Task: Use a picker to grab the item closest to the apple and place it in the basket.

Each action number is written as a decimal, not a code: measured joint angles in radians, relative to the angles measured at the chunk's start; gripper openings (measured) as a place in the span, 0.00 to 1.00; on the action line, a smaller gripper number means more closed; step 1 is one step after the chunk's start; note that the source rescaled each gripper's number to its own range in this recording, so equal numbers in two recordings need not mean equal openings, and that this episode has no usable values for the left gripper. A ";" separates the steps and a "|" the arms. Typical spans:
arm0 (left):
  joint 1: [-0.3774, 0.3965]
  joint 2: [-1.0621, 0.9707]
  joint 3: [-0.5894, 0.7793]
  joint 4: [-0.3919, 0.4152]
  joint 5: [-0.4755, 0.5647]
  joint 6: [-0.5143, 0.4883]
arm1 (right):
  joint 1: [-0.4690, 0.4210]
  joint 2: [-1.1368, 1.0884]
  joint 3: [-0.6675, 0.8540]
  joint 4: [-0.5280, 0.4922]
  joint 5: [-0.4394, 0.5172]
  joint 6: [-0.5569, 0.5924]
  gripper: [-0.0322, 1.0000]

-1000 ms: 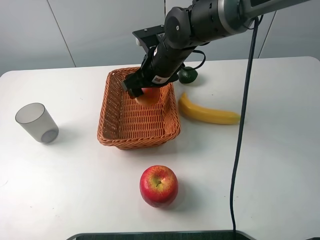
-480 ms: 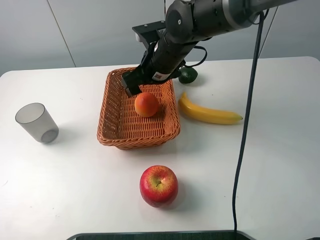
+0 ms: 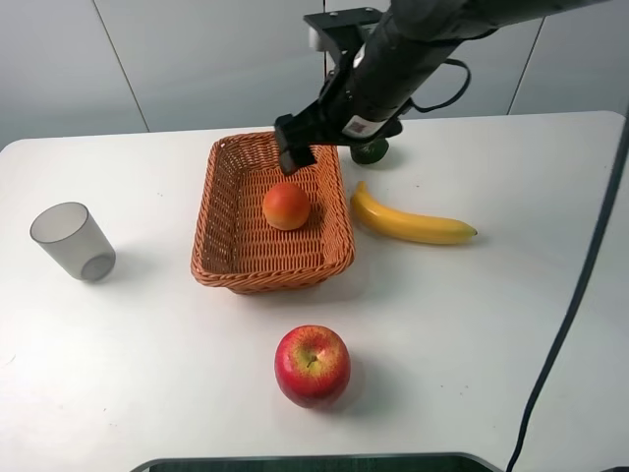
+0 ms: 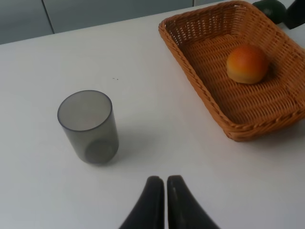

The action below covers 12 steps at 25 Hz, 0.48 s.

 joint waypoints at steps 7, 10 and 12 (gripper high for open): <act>0.000 0.000 0.000 0.000 0.000 0.000 | -0.191 -0.213 0.236 -0.020 0.017 0.074 1.00; 0.000 0.000 0.000 0.000 0.000 0.000 | -0.293 -0.304 0.324 -0.034 0.039 0.085 1.00; 0.000 0.000 0.000 0.000 0.000 0.000 | -0.359 -0.359 0.360 -0.034 0.086 0.087 1.00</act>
